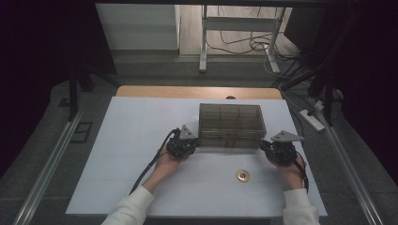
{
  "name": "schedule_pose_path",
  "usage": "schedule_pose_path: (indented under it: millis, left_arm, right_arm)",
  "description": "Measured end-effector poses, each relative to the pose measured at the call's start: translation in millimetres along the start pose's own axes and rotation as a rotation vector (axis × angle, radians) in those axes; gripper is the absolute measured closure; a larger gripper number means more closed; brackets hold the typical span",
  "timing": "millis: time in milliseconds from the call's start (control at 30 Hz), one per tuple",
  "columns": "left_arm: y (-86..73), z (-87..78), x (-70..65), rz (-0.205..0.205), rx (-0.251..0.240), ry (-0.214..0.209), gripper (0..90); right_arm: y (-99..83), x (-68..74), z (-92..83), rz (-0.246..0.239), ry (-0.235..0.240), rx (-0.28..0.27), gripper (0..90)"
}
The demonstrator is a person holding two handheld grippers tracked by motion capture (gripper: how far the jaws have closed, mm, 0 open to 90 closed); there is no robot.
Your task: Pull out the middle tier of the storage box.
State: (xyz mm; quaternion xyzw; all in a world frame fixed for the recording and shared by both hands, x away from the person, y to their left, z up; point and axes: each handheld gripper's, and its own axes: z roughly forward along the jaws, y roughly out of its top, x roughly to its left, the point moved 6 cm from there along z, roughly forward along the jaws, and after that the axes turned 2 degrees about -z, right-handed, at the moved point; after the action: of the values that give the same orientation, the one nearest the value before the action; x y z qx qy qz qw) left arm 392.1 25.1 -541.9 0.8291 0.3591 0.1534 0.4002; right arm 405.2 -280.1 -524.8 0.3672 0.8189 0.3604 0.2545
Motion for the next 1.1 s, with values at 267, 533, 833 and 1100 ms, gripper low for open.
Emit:
schedule_pose_path:
  millis: [267, 533, 833, 1100]
  left_arm:
    - [0.0, -0.4, -0.5, 0.004, 0.000, 0.002, 84.1]
    - [-0.2, -1.3, -1.8, 0.008, 0.003, 0.000, 84.0]
    - [-0.8, -2.2, -3.2, 0.010, 0.003, -0.004, 83.9]
    - [-1.2, -3.1, -4.5, 0.011, 0.002, -0.005, 83.9]
  right_arm:
    - [-0.2, -0.2, -0.2, 0.003, 0.003, -0.002, 78.0]
    - [-0.5, 0.0, -1.3, 0.003, 0.006, 0.002, 78.0]
    - [-0.7, 0.8, -2.7, 0.002, 0.004, 0.010, 78.0]
    - [-1.5, 1.9, -3.9, 0.007, 0.005, 0.009, 78.0]
